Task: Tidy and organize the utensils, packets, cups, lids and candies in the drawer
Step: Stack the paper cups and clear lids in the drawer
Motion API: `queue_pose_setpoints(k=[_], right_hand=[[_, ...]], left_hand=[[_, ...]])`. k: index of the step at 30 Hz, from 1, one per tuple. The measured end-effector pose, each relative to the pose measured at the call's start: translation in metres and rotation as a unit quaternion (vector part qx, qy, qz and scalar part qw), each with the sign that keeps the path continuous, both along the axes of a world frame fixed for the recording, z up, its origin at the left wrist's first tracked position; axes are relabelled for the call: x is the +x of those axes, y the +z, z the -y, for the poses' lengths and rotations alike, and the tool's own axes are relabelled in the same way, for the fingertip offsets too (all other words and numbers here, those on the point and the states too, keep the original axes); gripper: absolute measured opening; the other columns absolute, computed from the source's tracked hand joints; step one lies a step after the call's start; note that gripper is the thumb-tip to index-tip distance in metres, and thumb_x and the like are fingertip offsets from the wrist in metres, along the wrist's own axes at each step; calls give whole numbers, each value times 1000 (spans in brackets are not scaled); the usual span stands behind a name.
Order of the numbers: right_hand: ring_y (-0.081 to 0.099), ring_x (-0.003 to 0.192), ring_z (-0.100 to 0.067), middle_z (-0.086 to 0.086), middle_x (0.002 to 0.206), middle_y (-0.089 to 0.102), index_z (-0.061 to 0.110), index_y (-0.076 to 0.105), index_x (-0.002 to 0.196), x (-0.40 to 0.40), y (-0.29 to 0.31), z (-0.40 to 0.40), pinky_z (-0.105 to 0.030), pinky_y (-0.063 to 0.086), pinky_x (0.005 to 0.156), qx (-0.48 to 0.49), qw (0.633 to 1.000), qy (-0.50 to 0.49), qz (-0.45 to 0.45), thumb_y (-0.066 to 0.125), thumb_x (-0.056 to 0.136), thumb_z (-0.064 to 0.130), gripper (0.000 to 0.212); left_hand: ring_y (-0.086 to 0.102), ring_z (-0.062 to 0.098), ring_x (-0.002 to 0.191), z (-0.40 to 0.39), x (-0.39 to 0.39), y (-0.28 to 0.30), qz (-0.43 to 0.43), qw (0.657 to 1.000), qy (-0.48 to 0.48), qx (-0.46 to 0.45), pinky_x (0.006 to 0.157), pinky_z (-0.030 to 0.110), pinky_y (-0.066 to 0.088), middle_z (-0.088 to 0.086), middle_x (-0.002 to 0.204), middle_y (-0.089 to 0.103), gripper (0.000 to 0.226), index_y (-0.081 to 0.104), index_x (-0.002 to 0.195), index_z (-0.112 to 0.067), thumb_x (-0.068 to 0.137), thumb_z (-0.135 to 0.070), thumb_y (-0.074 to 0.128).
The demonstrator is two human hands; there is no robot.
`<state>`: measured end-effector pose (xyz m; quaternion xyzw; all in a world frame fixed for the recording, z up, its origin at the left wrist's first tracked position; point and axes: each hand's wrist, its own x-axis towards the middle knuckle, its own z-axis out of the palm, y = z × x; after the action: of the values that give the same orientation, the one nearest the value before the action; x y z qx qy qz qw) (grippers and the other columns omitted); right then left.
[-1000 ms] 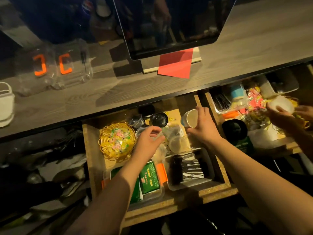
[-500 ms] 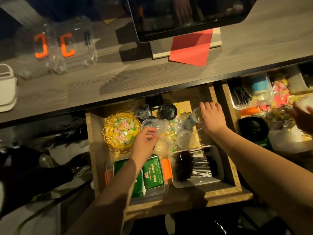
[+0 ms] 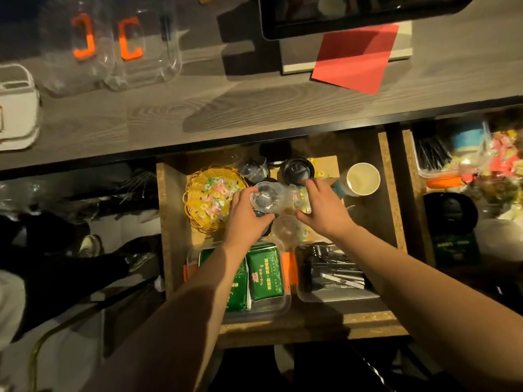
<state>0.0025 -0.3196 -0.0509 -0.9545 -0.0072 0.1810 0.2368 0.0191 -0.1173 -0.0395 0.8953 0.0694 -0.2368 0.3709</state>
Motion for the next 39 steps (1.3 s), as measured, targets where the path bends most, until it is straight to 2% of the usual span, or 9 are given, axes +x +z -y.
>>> queue_pose_setpoints(k=[5,10,12,16,21,26,32,37,39], right_hand=[[36,136,-32,-15,146,38,9,27,150,16,-31,-18,-42,35,112,37,994,-54,-91,75,81,34,87],[34,136,-35,-11,151,32,19,21,154,28,-54,-15,-47,34,109,-65,990,49,-119,78,77,42,98],[32,137,-34,-10,152,31,19,19,153,29,-57,-13,-48,33,110,-100,983,82,-131,79,76,37,100],[35,136,-32,-9,148,36,16,18,153,29,-62,-8,-46,35,111,-116,981,109,-110,81,75,34,102],[42,129,-29,-8,140,45,15,28,148,30,-67,-6,-42,38,105,-79,990,75,-89,79,76,31,90],[47,121,-28,-5,132,50,18,40,139,29,-67,-4,-43,39,100,-3,997,39,-65,80,74,41,80],[50,112,-20,-6,125,47,13,43,134,26,-50,2,-38,46,95,152,987,7,-51,81,74,30,74],[41,112,0,1,127,40,18,39,140,20,-17,2,-8,40,89,232,971,-33,-49,82,75,21,79],[42,115,-1,2,132,39,20,37,143,15,1,-1,-6,38,93,245,968,-39,-45,81,74,18,81]], left_hand=[[38,22,137,-3,18,-30,23,993,-98,69,112,36,35,2,145,37,86,33,148,-22,77,-20,83],[33,27,139,-6,29,-55,-5,973,-197,120,113,40,33,6,149,35,103,24,154,-23,73,-35,86],[30,27,141,-6,29,-61,-8,967,-220,128,115,41,30,7,150,34,107,21,155,-22,72,-39,86],[30,26,142,-2,28,-67,19,965,-217,149,117,40,28,7,152,35,107,17,157,-19,76,-44,82],[32,26,138,2,30,-74,17,973,-189,132,116,38,30,8,145,38,107,20,156,-13,75,-44,82],[40,24,132,6,28,-73,25,987,-151,52,109,37,38,5,139,40,97,36,147,-16,68,-41,87],[59,20,114,5,27,-56,-68,987,-35,-143,95,47,55,-10,124,48,94,35,141,-32,65,-29,91],[61,19,112,2,25,-18,-66,965,37,-250,88,36,58,-8,123,51,84,41,136,-30,70,-14,90],[62,22,113,0,22,1,-59,957,53,-278,88,38,59,-5,123,52,81,43,133,-30,70,-10,89]])
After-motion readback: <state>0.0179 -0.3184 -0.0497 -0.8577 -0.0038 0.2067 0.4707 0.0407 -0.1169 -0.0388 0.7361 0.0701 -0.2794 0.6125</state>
